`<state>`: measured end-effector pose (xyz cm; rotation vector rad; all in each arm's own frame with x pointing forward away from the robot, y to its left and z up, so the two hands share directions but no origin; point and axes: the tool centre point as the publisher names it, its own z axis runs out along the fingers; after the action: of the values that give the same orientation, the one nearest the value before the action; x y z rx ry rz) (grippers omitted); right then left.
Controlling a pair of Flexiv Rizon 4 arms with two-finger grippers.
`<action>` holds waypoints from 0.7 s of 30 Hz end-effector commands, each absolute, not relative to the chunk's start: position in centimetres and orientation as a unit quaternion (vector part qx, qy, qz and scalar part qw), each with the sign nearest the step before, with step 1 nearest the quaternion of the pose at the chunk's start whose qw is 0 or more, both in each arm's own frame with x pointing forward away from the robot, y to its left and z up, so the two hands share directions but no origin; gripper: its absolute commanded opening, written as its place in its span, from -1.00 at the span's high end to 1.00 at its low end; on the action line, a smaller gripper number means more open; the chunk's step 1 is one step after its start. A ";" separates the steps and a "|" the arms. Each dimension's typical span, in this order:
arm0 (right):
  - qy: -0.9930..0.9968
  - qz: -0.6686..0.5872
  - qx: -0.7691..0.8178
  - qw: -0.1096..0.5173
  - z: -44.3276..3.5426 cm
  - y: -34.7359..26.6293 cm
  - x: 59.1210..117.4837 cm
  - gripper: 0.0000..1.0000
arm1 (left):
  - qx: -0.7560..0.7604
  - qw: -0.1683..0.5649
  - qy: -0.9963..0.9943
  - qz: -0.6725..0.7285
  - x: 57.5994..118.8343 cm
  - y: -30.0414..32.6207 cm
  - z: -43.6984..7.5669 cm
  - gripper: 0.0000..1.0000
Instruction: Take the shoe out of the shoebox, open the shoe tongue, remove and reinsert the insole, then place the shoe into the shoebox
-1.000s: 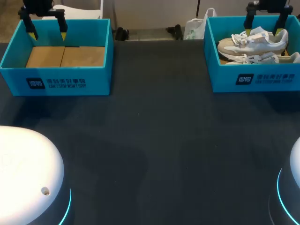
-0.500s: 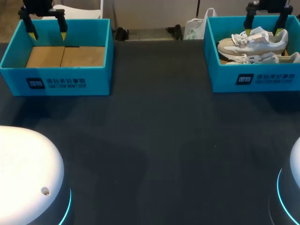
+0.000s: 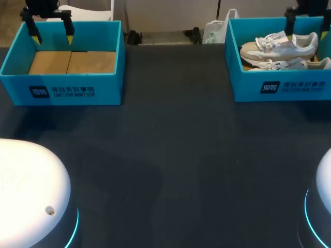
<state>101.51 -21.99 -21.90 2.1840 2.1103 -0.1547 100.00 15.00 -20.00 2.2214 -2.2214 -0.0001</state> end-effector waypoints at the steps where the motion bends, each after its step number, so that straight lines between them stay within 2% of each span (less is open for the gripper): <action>1: 0.691 -0.055 0.720 0.044 -22.4 -24.0 102.3 -1.00 | 0.707 0.000 -0.707 0.000 100.0 15.0 -20.0 -1.00; 9: 0.685 -0.063 0.725 0.044 -23.2 -27.2 102.5 -1.00 | 0.707 0.000 -0.707 0.000 100.0 15.0 -20.0 -1.00; 12: 0.685 -0.064 0.724 0.046 -23.9 -28.2 102.4 -0.88 | 0.707 0.000 -0.707 0.000 100.0 15.0 -20.0 -1.00; 14: 0.685 -0.066 0.724 0.044 -24.2 -28.6 102.4 -0.91 | 0.707 0.000 -0.707 0.000 100.0 15.0 -20.0 -1.00; 15: 0.686 -0.069 0.723 0.044 -24.5 -28.8 102.4 -0.78 | 0.707 0.000 -0.707 0.000 100.0 15.0 -20.0 -1.00; 16: 0.686 -0.070 0.723 0.043 -24.5 -28.8 102.4 -0.76 | 0.707 0.000 -0.707 0.000 100.0 15.0 -20.0 -1.00; 17: 0.694 -0.070 0.715 0.044 -24.7 -28.9 102.3 -0.54 | 0.707 0.000 -0.707 0.000 100.0 15.0 -20.0 -1.00; 18: 0.696 -0.072 0.713 0.046 -24.9 -29.0 102.2 -0.47 | 0.707 0.000 -0.707 0.000 100.0 15.0 -20.0 -1.00; 19: 0.698 -0.073 0.711 0.045 -25.2 -29.1 102.1 -0.51 | 0.707 0.000 -0.707 0.000 100.0 15.0 -20.0 -1.00; 21: 0.700 -0.073 0.709 0.044 -25.8 -29.5 102.0 -0.71 | 0.707 0.000 -0.707 0.000 100.0 15.0 -20.0 -1.00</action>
<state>102.01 -29.23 -25.07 2.1659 2.1381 -0.2303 100.00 14.99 -20.00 2.2213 -2.2217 -0.0002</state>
